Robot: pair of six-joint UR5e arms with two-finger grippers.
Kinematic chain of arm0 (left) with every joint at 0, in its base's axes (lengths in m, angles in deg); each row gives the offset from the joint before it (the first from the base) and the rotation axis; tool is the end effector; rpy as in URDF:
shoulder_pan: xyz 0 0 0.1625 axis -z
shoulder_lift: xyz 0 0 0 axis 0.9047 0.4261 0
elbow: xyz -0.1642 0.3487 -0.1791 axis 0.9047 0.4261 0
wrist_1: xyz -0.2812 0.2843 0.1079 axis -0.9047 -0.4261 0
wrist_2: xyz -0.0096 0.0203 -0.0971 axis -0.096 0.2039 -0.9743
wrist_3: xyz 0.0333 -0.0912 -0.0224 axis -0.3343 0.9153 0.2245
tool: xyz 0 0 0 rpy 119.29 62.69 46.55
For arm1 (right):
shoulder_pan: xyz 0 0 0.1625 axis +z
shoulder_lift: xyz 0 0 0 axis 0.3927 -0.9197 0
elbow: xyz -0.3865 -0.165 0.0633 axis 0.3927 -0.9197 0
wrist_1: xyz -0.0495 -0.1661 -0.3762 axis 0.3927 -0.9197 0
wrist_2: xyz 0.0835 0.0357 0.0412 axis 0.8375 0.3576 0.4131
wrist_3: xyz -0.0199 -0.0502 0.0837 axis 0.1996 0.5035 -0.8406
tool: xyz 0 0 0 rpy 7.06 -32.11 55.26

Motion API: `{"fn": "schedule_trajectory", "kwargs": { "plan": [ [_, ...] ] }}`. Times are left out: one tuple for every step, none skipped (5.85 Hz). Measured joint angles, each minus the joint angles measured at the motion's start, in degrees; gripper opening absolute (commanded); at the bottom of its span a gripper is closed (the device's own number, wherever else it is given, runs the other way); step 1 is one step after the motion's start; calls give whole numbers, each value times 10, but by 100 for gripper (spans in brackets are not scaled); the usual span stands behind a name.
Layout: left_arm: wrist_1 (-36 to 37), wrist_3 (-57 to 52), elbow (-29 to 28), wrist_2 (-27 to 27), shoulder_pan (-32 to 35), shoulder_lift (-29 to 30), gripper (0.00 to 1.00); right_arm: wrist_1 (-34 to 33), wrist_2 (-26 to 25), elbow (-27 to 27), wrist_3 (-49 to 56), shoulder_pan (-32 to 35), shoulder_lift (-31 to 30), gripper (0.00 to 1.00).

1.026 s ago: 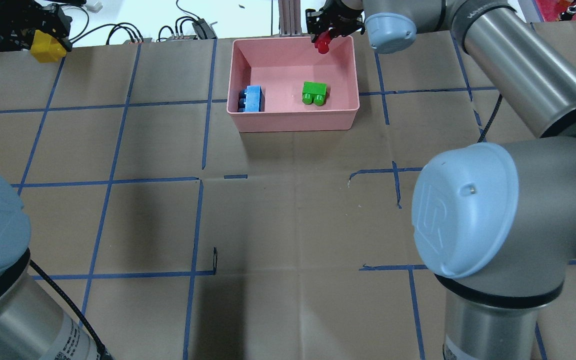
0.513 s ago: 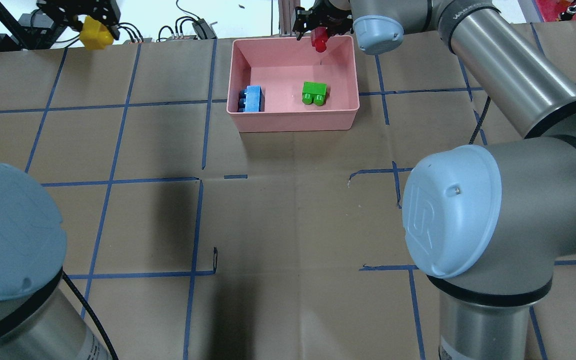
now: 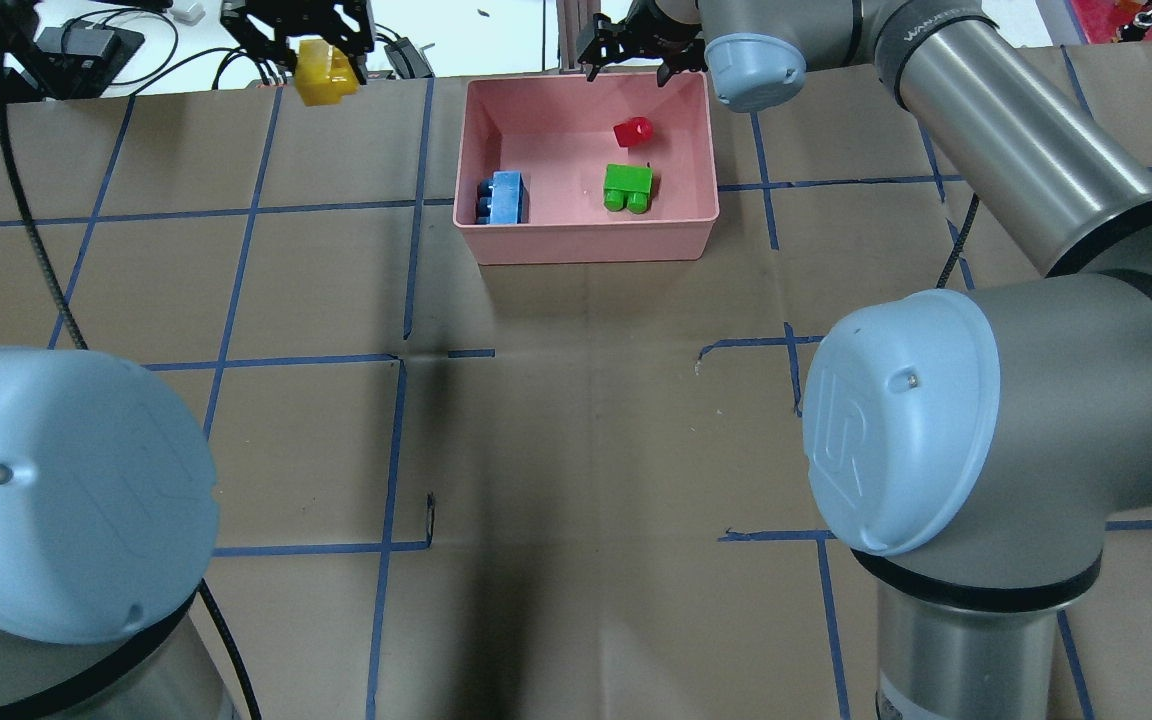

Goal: Put all blocks into box

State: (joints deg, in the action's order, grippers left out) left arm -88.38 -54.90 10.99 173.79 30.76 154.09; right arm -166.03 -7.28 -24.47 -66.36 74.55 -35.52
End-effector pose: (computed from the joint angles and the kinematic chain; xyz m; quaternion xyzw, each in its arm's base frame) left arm -0.2087 -0.7495 0.3915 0.0359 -0.9988 0.0291 0.0143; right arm 0.2669 -0.7859 0.3134 -0.0428 0.9728 -0.1695 0.1517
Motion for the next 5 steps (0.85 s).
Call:
{"fn": "schedule_trajectory", "kwargs": {
  "plan": [
    [22, 36, -6, 1, 30, 24, 14, 26, -10, 2, 4, -8, -10, 100],
    [42, 58, -8, 2, 51, 43, 17, 86, -24, 3, 20, -28, -32, 100],
    [57, 65, -8, 1, 61, 56, 64, 162, -34, 5, 66, -57, -60, 100],
    [78, 67, -7, -1, 65, 66, 100, 222, -39, 6, 122, -88, -84, 100],
    [110, 68, -5, -1, 67, 74, 100, 273, -67, 7, 160, -110, -112, 100]
  ]
}}
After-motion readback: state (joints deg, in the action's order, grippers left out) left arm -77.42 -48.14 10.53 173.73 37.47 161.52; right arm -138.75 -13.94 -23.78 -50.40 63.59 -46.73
